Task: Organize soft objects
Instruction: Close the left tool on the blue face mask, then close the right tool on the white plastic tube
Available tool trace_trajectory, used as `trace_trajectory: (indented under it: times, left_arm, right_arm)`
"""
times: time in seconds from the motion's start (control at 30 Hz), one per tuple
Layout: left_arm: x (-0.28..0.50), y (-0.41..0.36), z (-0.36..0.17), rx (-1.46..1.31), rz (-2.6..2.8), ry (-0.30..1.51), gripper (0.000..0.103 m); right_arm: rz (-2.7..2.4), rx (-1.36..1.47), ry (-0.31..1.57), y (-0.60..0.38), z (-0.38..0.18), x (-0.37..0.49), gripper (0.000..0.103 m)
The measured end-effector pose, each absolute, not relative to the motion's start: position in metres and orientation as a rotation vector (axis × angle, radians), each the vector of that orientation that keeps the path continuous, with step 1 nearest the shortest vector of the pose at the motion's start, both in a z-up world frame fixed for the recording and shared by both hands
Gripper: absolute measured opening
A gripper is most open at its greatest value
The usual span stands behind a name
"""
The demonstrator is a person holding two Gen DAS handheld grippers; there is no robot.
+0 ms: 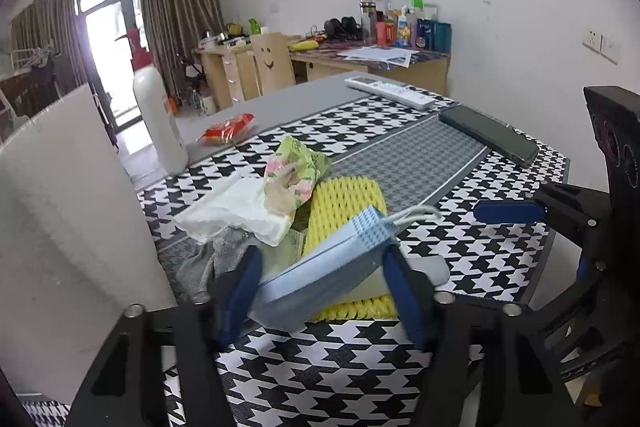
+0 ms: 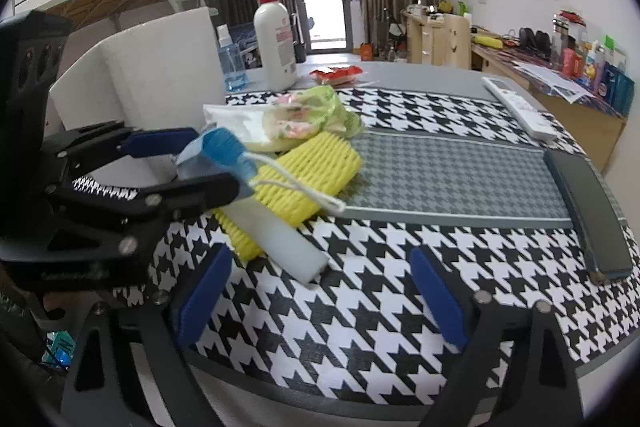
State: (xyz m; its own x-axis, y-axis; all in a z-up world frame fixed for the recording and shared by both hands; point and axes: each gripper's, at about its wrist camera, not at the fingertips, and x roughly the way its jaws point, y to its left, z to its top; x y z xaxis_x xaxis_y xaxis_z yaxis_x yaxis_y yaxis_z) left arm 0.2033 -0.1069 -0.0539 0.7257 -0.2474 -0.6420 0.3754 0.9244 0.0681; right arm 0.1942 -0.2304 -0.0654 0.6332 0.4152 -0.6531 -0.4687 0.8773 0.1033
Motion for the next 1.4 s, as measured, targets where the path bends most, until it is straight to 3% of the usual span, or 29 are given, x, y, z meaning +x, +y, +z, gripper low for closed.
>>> trace_trajectory:
  times: [0.37, 0.63, 1.13, 1.4]
  left_arm:
    - [0.207, -0.096, -0.062, 0.191, -0.332, 0.749, 0.028]
    - [0.204, -0.091, -0.063, 0.174, -0.361, 0.754, 0.008]
    - [0.203, -0.084, -0.059, 0.126, -0.414, 0.752, 0.007]
    - [0.202, -0.085, -0.059, 0.122, -0.418, 0.757, 0.007]
  right_arm:
    - [0.573, -0.086, 0.768, -0.217, -0.067, 0.202, 0.081]
    - [0.585, -0.126, 0.806, -0.206, -0.071, 0.208, 0.06]
    - [0.614, -0.186, 0.846, -0.202, -0.072, 0.21, 0.035]
    - [0.621, -0.235, 0.842, -0.199, -0.072, 0.215, 0.035]
